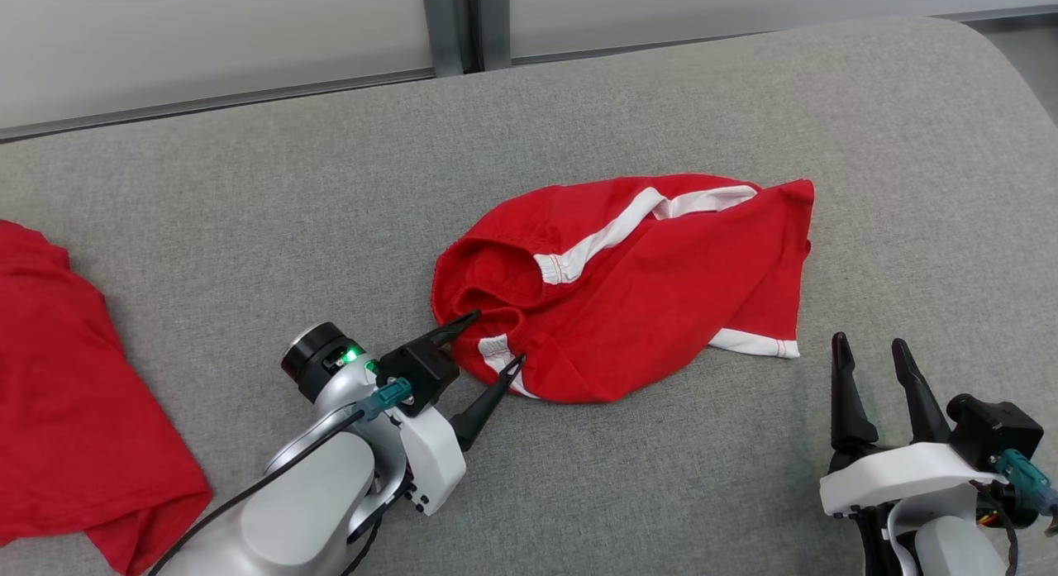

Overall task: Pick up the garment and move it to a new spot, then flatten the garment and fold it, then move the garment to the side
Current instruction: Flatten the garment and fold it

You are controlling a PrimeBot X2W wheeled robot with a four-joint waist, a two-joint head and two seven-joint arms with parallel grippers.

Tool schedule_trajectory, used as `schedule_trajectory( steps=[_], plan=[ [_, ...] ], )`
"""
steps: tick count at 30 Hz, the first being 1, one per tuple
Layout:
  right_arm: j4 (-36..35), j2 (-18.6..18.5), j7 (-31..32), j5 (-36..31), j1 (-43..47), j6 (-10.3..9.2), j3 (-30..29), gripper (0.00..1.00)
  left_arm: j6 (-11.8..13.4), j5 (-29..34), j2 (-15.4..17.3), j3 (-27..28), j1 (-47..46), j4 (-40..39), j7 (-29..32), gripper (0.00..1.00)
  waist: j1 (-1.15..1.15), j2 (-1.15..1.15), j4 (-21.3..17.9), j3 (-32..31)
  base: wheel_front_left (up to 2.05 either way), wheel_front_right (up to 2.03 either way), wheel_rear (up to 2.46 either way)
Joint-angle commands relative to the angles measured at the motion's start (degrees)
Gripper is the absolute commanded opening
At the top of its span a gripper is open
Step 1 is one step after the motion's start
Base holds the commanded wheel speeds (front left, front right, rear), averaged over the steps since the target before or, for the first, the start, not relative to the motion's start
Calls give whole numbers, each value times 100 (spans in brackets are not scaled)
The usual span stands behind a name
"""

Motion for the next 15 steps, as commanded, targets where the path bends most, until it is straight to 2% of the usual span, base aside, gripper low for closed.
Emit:
schedule_trajectory(
  steps=[1, 4, 5, 6, 15],
  plan=[
    [-16, -10, -35, 0, -66, 0, -5, 100, -2, -56, 24, -42, -116, 51, -3, 100, 0, 0, -23, 32, 0, 0, 0],
    [-22, -12, -35, 18, -82, 0, 2, 100, -2, -142, 28, -175, -164, 127, -3, 100, 0, 0, -42, 54, 0, 0, 0],
    [-16, -9, -36, 28, -80, 0, 3, 100, -2, -217, 67, -305, -258, 142, -3, 32, 0, 0, -51, 77, 0, 0, 0],
    [-2, -10, -36, 29, -79, 0, 9, 100, -2, -260, 93, -344, -301, 146, -4, 0, 0, 0, -50, 83, 0, 0, 0],
    [121, -10, -36, 86, -115, 0, 148, 100, -2, -505, 177, -203, -253, -108, -4, 0, 0, 0, 39, 62, 0, 0, 0]
  ],
)
